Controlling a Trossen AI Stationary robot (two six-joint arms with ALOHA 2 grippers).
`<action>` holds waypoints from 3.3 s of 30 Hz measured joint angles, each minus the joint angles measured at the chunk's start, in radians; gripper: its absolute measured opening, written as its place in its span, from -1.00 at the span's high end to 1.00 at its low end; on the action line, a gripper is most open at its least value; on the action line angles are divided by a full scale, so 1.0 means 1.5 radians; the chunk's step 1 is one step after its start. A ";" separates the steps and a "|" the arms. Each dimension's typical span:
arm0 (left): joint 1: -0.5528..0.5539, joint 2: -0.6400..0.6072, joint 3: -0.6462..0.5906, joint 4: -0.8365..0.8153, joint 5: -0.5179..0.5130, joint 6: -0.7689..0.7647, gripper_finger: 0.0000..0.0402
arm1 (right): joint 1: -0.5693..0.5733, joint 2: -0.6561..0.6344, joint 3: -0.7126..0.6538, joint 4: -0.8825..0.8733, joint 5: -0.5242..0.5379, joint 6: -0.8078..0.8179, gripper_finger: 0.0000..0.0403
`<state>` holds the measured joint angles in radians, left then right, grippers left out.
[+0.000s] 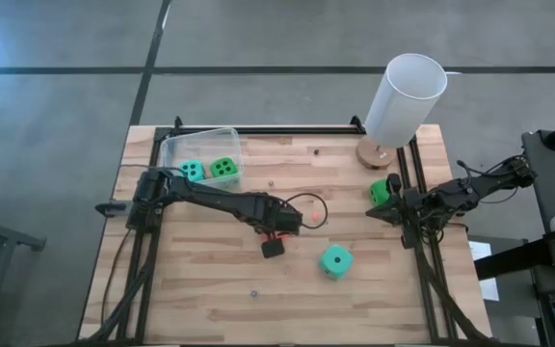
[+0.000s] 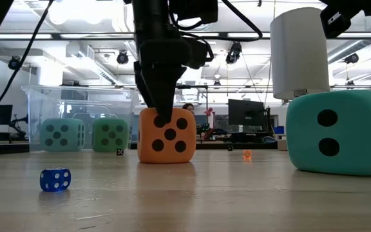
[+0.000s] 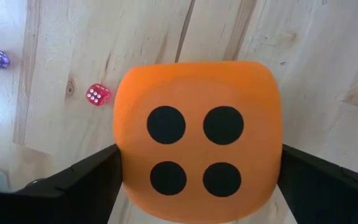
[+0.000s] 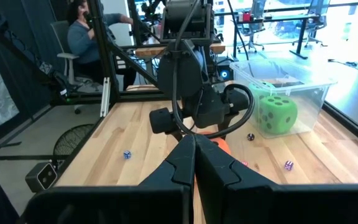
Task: Pick & Place Dice
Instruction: Put the orange large dice into the transparent bin
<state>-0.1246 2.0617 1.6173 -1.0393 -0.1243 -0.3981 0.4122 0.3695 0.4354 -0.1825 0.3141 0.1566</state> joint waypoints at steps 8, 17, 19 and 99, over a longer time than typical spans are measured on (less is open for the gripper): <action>0.000 0.000 0.000 0.001 -0.005 -0.004 -0.80 | 0.000 0.000 0.000 0.000 0.000 0.000 0.96; 0.000 0.000 0.000 0.002 -0.007 -0.014 -0.78 | 0.000 0.000 0.000 0.000 0.000 0.000 0.96; 0.000 -0.001 0.000 0.002 -0.007 -0.015 -0.78 | 0.000 0.000 0.000 0.000 0.000 0.000 0.96; 0.300 -0.515 -0.228 -0.336 -0.289 -0.610 -0.94 | 0.000 0.004 0.000 0.000 0.000 0.000 0.96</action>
<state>0.3247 1.2892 1.2758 -1.5428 -0.5571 -1.3133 0.4122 0.3748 0.4355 -0.1824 0.3144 0.1566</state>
